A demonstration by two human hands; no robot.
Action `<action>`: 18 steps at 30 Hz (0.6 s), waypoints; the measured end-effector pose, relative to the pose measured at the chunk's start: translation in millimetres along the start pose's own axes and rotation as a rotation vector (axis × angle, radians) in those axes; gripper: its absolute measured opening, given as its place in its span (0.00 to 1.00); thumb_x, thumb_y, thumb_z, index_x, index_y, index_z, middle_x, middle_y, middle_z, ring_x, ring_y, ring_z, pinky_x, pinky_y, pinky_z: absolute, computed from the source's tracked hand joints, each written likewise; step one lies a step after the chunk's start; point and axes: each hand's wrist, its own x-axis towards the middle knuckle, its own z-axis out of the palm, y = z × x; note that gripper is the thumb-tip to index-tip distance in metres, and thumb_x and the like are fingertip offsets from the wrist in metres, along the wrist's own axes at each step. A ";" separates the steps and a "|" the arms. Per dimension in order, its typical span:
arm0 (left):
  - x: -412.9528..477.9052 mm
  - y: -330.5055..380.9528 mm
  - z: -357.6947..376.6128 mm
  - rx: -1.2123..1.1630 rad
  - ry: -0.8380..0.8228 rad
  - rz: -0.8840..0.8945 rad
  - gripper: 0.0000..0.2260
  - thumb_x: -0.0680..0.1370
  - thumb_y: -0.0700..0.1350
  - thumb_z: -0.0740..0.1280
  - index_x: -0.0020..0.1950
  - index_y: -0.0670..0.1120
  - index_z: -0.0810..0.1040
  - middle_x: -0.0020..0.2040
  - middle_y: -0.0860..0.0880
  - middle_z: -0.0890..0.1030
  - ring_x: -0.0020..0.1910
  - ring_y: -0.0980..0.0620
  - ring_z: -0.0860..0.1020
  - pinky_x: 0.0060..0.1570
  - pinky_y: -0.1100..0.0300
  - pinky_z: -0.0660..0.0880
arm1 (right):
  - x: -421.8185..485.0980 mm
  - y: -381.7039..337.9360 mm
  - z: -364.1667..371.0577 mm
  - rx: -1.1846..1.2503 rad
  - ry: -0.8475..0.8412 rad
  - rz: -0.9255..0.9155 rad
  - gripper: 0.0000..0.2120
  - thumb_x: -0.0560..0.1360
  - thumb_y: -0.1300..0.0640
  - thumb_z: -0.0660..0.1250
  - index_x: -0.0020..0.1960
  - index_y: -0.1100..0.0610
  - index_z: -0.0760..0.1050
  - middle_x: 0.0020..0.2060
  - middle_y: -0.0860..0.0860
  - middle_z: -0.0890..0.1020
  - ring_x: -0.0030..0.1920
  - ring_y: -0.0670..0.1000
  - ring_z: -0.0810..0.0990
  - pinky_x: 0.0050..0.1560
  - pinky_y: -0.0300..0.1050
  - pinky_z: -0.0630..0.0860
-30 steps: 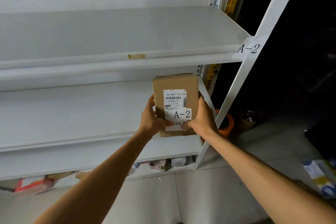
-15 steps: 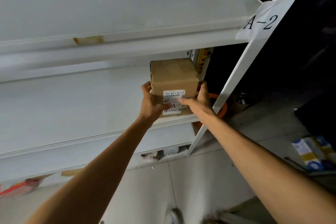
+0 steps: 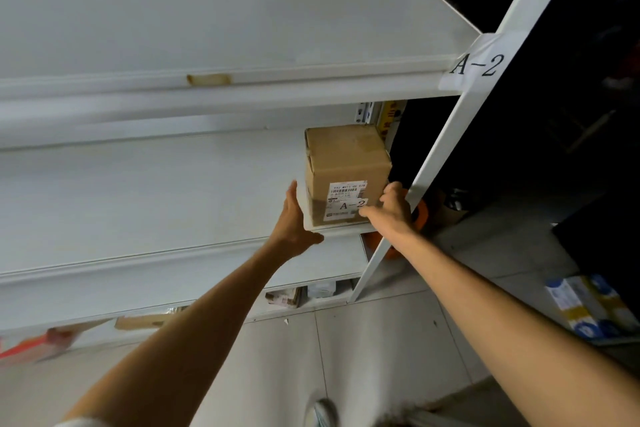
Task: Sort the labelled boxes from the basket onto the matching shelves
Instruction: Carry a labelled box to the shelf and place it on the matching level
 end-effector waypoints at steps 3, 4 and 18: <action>-24.4 -17.7 -12.7 0.252 -0.014 -0.062 0.37 0.70 0.39 0.76 0.75 0.43 0.61 0.71 0.42 0.69 0.68 0.45 0.70 0.66 0.53 0.70 | -20.0 1.8 -2.3 -0.103 -0.087 0.033 0.22 0.70 0.61 0.72 0.59 0.58 0.66 0.59 0.53 0.77 0.58 0.54 0.76 0.50 0.39 0.69; -33.1 -19.4 -18.7 0.281 -0.015 -0.051 0.33 0.70 0.40 0.76 0.72 0.43 0.66 0.68 0.42 0.72 0.65 0.45 0.72 0.64 0.54 0.72 | -27.3 -0.5 -2.5 -0.153 -0.116 0.023 0.23 0.70 0.60 0.71 0.62 0.59 0.67 0.58 0.52 0.77 0.57 0.53 0.76 0.50 0.40 0.69; -188.9 -27.4 -134.3 0.394 0.261 -0.040 0.19 0.70 0.46 0.76 0.59 0.47 0.78 0.52 0.49 0.83 0.49 0.49 0.81 0.51 0.56 0.77 | -171.2 -107.7 51.7 -0.602 -0.479 -0.589 0.26 0.71 0.56 0.72 0.68 0.57 0.70 0.64 0.54 0.74 0.61 0.53 0.74 0.59 0.47 0.73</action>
